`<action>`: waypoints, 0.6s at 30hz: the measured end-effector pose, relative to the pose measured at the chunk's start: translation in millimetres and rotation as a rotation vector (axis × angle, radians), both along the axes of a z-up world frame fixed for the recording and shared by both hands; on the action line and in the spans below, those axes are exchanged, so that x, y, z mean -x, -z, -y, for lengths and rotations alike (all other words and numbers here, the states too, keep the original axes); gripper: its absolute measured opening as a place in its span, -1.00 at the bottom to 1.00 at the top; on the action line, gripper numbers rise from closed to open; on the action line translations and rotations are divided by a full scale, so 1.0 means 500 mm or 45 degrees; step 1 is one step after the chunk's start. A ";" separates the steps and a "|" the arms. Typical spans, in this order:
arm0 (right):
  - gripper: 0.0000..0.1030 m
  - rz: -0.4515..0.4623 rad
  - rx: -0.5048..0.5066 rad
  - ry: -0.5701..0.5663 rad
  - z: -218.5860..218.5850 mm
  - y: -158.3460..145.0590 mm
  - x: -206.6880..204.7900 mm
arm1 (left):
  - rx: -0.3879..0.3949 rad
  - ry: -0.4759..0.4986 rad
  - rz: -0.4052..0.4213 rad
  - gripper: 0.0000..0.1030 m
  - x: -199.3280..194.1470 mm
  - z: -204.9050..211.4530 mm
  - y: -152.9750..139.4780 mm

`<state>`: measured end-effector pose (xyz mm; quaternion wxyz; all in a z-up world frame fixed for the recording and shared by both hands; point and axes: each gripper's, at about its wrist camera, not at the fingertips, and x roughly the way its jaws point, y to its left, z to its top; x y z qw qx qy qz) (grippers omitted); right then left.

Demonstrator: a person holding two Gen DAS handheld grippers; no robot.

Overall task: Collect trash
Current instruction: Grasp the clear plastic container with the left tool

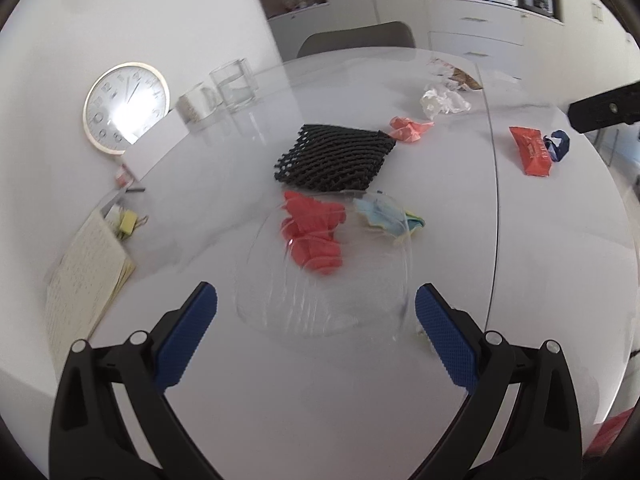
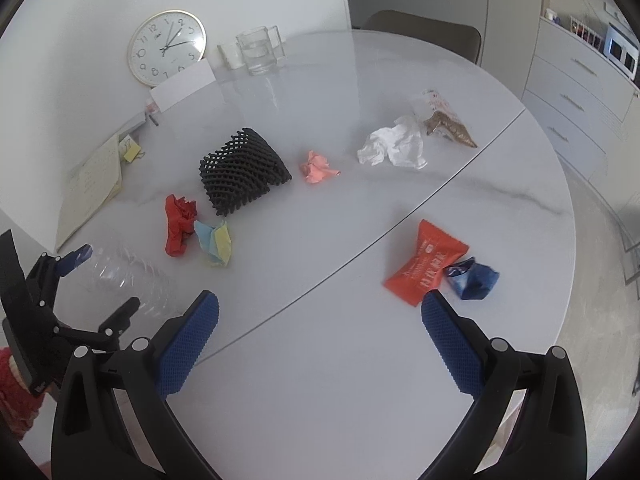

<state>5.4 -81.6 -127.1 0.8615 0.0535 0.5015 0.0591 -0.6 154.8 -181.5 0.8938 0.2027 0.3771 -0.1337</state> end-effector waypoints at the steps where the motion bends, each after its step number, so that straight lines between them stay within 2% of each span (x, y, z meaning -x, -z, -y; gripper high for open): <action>1: 0.95 -0.013 0.000 0.014 -0.006 0.006 -0.003 | 0.006 0.033 0.007 0.85 -0.005 -0.001 0.003; 5: 0.95 -0.064 0.023 0.054 -0.021 0.030 -0.012 | 0.031 0.178 0.007 0.85 -0.021 0.006 0.021; 8: 0.95 -0.092 0.030 0.077 -0.030 0.044 -0.015 | 0.062 0.242 0.013 0.83 -0.020 0.014 0.024; 9: 0.95 -0.098 0.033 0.082 -0.032 0.047 -0.016 | 0.081 0.254 0.010 0.78 -0.020 0.015 0.024; 12: 0.95 -0.111 0.032 0.091 -0.042 0.055 -0.019 | 0.134 0.269 -0.056 0.19 -0.026 0.015 0.030; 14: 0.95 -0.111 0.033 0.084 -0.050 0.056 -0.022 | 0.179 0.262 -0.085 0.16 -0.032 0.011 0.032; 18: 0.95 -0.100 0.044 0.048 -0.069 0.055 -0.034 | 0.199 0.243 -0.105 0.16 -0.042 0.004 0.032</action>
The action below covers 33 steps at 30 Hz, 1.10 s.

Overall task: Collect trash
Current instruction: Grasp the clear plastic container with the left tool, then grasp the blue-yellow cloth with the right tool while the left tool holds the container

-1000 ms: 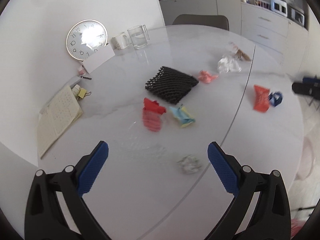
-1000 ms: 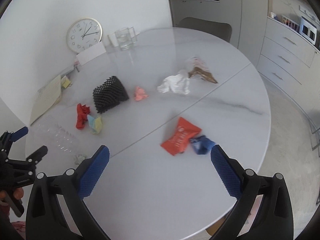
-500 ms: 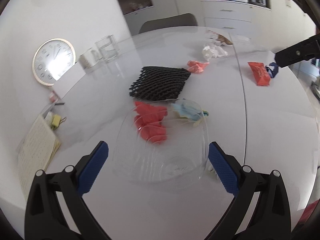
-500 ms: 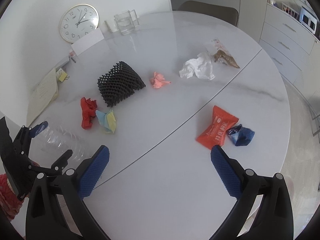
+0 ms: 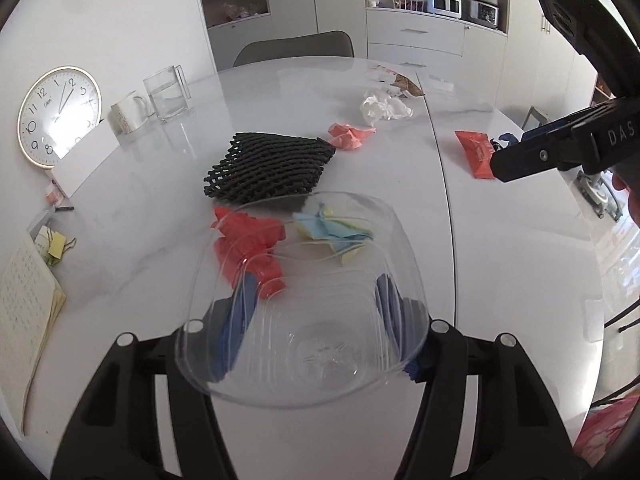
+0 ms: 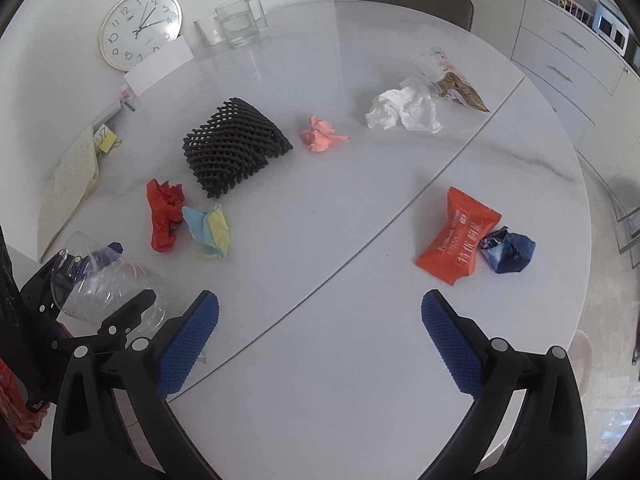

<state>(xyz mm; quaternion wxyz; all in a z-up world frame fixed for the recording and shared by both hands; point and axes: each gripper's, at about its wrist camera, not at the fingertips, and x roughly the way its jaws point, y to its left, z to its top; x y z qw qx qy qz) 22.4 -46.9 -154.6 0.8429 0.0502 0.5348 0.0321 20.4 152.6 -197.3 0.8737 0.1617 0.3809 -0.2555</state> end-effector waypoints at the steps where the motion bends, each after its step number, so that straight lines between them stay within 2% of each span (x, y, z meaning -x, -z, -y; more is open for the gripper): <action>1: 0.95 0.003 -0.003 -0.016 -0.007 -0.001 -0.005 | -0.002 -0.006 -0.002 0.15 -0.001 -0.002 -0.001; 6: 0.95 0.017 -0.020 -0.101 -0.049 0.003 -0.031 | -0.002 -0.056 -0.016 0.15 0.000 -0.020 -0.016; 10: 0.95 0.034 -0.051 -0.180 -0.093 0.013 -0.054 | -0.031 -0.146 -0.055 0.15 -0.003 -0.044 -0.037; 15: 0.94 0.061 -0.023 -0.300 -0.152 0.036 -0.080 | 0.031 -0.292 -0.147 0.15 -0.003 -0.094 -0.083; 19: 0.83 0.056 0.020 -0.389 -0.190 0.068 -0.108 | 0.058 -0.380 -0.190 0.15 0.004 -0.119 -0.108; 24: 0.53 0.002 0.031 -0.428 -0.214 0.120 -0.149 | 0.100 -0.446 -0.267 0.15 0.001 -0.130 -0.113; 26: 0.20 -0.017 0.056 -0.427 -0.220 0.135 -0.158 | 0.096 -0.458 -0.278 0.15 -0.003 -0.127 -0.112; 27: 0.11 -0.024 0.073 -0.427 -0.223 0.141 -0.163 | 0.084 -0.462 -0.274 0.15 -0.005 -0.124 -0.113; 28: -0.18 -0.029 0.077 -0.428 -0.226 0.144 -0.164 | 0.075 -0.464 -0.270 0.15 -0.006 -0.122 -0.114; 29: -0.31 -0.016 0.090 -0.424 -0.226 0.143 -0.165 | 0.067 -0.462 -0.265 0.15 -0.006 -0.118 -0.116; 33: -0.32 0.002 0.040 -0.398 -0.201 0.125 -0.156 | 0.028 -0.446 -0.251 0.15 -0.005 -0.094 -0.126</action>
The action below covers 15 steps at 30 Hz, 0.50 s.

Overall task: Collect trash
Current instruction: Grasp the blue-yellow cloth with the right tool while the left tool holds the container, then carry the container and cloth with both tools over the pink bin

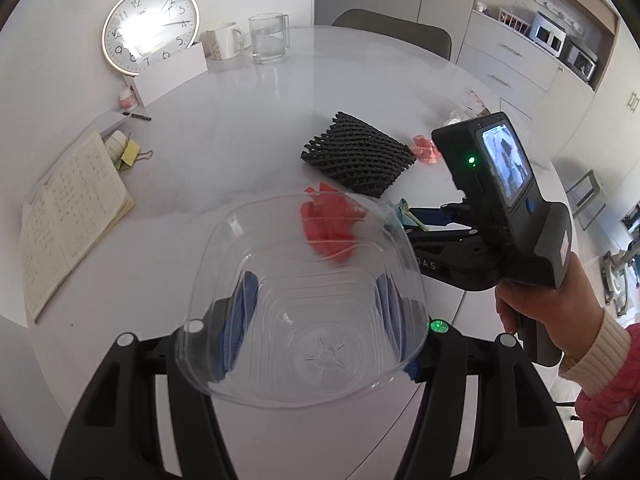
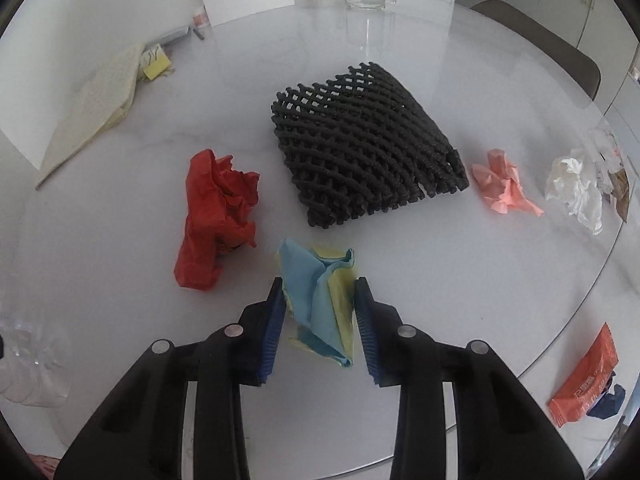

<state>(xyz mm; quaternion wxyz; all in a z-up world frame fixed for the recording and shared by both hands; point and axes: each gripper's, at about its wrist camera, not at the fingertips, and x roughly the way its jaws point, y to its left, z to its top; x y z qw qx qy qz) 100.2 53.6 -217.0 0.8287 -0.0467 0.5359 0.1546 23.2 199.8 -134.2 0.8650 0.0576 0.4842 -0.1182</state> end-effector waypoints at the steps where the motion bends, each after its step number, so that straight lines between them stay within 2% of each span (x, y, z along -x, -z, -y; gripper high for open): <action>1: -0.32 0.006 -0.017 0.016 0.015 -0.010 0.007 | -0.004 0.007 -0.001 0.15 0.001 0.008 -0.003; 8: -0.31 0.072 -0.090 0.164 0.180 -0.113 0.107 | -0.022 0.134 0.007 0.15 0.020 0.140 -0.046; 15: -0.31 0.118 -0.043 0.366 0.429 -0.209 0.242 | 0.061 0.300 -0.042 0.15 0.052 0.350 -0.092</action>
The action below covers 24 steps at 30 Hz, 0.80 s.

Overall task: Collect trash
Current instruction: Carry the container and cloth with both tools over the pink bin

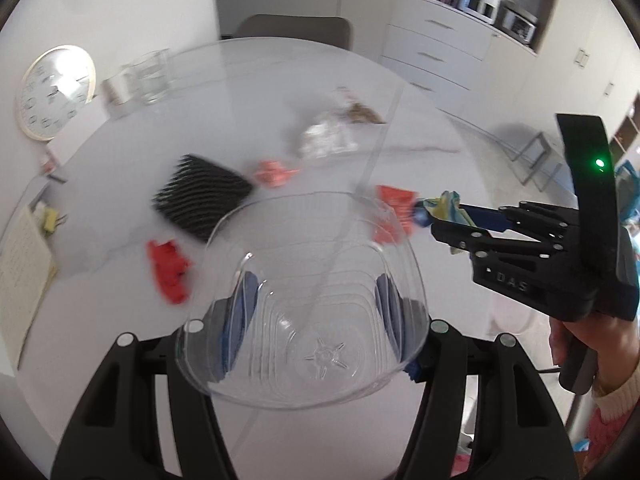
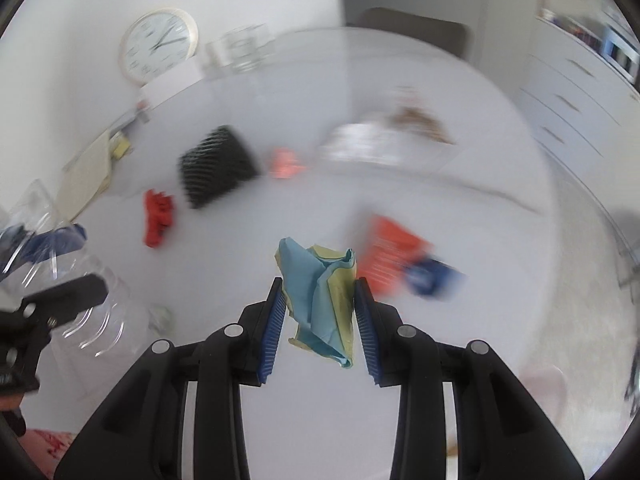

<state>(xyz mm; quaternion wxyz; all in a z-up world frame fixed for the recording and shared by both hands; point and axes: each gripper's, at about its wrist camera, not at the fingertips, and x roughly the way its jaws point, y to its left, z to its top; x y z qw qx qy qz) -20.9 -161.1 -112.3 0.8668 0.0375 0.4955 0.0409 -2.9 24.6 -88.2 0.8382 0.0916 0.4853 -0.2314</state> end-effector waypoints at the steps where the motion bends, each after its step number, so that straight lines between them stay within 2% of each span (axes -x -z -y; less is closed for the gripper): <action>1: -0.31 0.010 0.008 0.042 0.046 -0.013 0.025 | 0.004 0.020 -0.002 0.15 0.006 0.025 -0.004; 6: -0.31 0.035 0.029 0.218 0.228 -0.033 0.124 | -0.016 0.182 0.018 0.16 0.053 0.216 -0.014; 16: -0.31 0.017 0.086 0.554 0.564 -0.009 0.318 | 0.032 0.634 -0.072 0.16 0.167 0.637 0.036; 20: -0.31 -0.018 0.088 0.655 0.662 0.014 0.383 | 0.044 0.728 -0.155 0.16 0.194 0.777 0.073; 24: -0.30 -0.046 0.058 0.742 0.743 0.040 0.438 | 0.006 0.797 -0.200 0.16 0.217 0.878 0.115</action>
